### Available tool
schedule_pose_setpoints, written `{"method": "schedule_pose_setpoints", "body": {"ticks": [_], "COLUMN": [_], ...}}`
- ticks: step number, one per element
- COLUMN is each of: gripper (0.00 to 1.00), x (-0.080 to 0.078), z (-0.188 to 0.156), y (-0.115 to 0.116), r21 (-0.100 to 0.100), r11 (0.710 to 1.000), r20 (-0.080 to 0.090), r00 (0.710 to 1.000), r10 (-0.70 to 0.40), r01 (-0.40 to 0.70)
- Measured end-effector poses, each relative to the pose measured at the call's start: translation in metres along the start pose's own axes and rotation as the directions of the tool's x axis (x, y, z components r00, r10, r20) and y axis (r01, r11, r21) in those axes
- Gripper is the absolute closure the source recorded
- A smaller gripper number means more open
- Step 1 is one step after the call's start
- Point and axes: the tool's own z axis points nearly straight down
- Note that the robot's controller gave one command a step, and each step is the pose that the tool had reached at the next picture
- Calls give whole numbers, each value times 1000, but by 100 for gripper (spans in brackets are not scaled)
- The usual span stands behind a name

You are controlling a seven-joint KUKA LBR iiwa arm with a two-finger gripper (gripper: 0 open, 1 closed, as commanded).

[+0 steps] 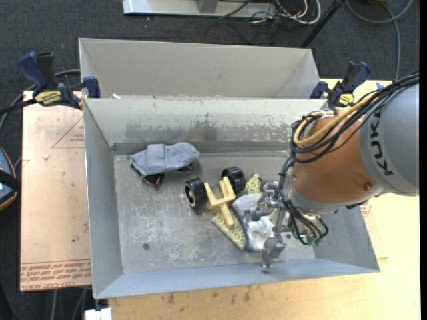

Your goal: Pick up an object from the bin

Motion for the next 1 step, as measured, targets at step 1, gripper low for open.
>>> {"method": "schedule_pose_setpoints", "body": {"ticks": [1], "gripper": [0], "x": [-2], "z": [-4], "y": [0], "r21": [0], "r11": [1000], "r20": [7], "r00": [1000], "r10": [-1], "r01": [1]}}
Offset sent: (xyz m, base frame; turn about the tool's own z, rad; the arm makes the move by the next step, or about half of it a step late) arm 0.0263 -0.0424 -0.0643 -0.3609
